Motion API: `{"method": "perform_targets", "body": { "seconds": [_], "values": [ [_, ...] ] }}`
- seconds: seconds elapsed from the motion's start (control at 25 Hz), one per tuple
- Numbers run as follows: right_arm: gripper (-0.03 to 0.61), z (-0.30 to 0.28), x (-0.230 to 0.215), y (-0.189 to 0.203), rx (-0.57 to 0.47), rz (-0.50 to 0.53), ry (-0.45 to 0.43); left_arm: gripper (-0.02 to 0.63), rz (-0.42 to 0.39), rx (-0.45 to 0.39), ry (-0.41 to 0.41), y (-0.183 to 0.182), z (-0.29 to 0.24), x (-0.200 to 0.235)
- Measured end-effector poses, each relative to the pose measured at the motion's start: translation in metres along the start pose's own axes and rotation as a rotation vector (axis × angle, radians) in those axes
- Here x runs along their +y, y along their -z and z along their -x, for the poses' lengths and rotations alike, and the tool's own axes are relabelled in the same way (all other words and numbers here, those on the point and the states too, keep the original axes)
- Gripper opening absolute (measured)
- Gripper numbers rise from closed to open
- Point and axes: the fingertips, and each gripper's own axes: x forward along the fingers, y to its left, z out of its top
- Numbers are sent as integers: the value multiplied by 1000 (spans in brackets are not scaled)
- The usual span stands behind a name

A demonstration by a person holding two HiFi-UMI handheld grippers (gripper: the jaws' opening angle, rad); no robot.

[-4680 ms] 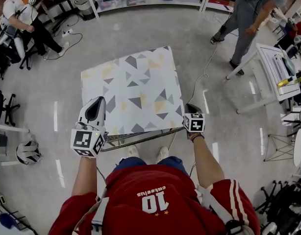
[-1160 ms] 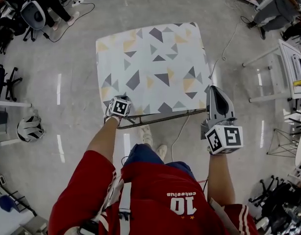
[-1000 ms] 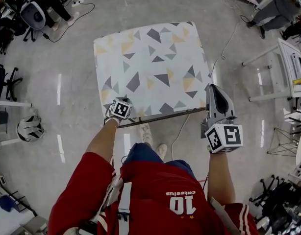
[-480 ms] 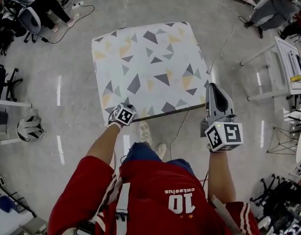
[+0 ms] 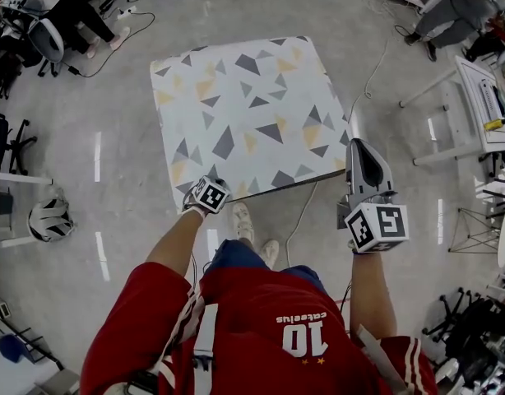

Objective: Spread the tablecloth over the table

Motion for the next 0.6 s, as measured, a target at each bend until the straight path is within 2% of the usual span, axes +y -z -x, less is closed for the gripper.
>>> {"method": "perform_targets", "body": {
  "seconds": [0.32,0.6],
  "values": [
    [14,2,-19,-9,-2,-16,10,6,-54,-13,53,-6,7,-40],
    [14,7,-19,-11,-8,-18,4,5,4,-25,49,-3,12,-45]
  ]
}}
